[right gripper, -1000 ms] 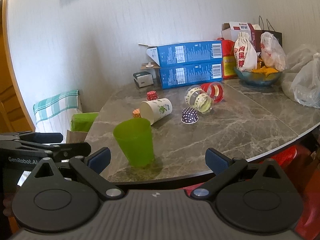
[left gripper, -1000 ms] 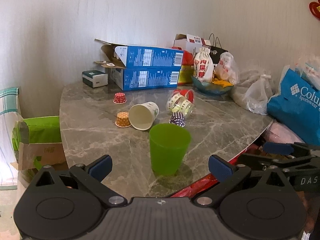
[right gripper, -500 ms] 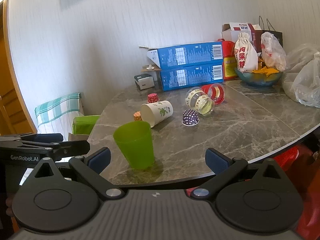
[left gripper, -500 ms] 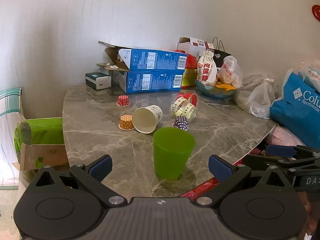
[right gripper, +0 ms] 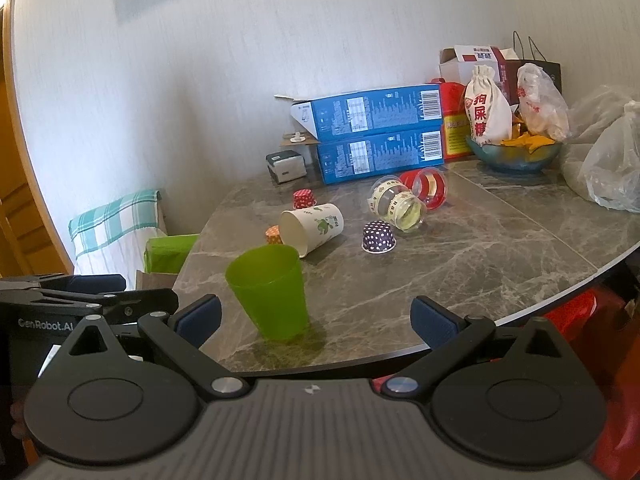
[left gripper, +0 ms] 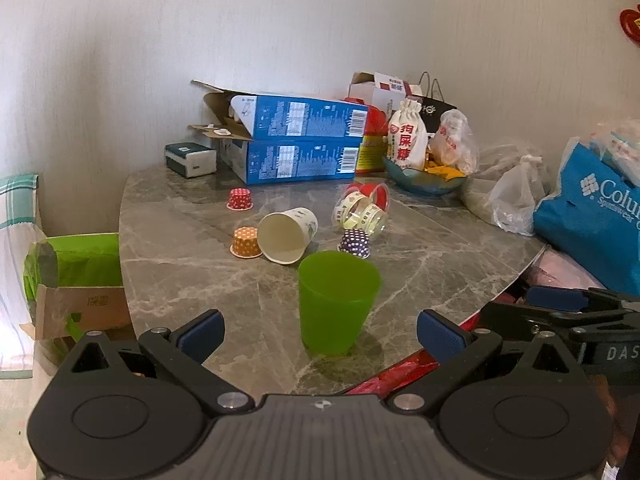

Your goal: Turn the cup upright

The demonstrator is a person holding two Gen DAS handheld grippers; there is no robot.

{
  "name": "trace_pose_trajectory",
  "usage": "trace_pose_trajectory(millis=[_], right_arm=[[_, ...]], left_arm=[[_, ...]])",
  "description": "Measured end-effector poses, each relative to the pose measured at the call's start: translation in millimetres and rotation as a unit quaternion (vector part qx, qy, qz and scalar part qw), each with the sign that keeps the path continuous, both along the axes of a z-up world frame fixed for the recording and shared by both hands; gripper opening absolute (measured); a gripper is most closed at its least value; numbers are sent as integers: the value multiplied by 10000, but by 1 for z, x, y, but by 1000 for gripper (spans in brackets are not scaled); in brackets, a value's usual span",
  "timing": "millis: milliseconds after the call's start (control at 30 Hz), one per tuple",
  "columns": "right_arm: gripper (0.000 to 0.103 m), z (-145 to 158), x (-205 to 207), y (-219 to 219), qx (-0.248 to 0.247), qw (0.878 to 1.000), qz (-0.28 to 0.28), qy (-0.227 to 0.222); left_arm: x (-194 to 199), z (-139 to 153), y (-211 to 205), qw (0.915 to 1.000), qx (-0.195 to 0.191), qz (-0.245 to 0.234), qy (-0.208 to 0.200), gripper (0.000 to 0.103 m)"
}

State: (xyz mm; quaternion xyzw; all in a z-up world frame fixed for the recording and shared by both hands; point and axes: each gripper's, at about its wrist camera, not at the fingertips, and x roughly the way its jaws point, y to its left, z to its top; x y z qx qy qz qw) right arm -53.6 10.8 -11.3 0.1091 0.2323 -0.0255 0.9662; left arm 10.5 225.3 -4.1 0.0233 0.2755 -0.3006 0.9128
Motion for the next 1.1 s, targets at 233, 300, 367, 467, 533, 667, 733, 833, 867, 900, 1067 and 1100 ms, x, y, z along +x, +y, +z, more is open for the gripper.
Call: trace_pose_trajectory(millis=[233, 300, 367, 467, 533, 667, 733, 833, 867, 900, 1067, 1100], right_arm=[[102, -1, -1, -1, -3, 10000, -28, 35], [102, -2, -2, -3, 13, 10000, -45, 42], [102, -3, -3, -4, 24, 10000, -67, 49], [102, -2, -4, -4, 36, 10000, -75, 43], [102, -2, -4, -4, 38, 10000, -78, 46], [102, -2, -4, -5, 33, 9999, -94, 56], [102, -3, -4, -6, 33, 9999, -105, 77], [102, -3, -3, -7, 41, 9999, -121, 101], [102, -3, -3, -7, 42, 9999, -121, 109], [102, -4, -3, -7, 37, 9998, -123, 116], [102, -7, 1, -8, 41, 9998, -165, 96], [102, -9, 3, -8, 19, 9998, -178, 53]], left_arm=[[-5, -1, -6, 9999, 22, -141, 10, 103], [-5, -2, -8, 9998, 40, -174, 24, 103], [-5, -2, -9, 9998, 38, -186, 32, 103], [-5, -2, -10, 9998, 26, -201, 42, 103], [-6, -2, -11, 9998, 24, -206, 38, 103], [-5, -2, -10, 9998, 23, -207, 39, 103], [-5, -2, -10, 9998, 19, -206, 41, 103], [-5, -2, -10, 9998, 17, -218, 41, 103], [-5, -2, -11, 9998, 19, -214, 41, 103], [-5, -2, -10, 9998, 12, -212, 37, 103], [-2, -3, -5, 9997, -136, -185, -98, 103], [0, -4, -3, 9997, -155, -143, -136, 103]])
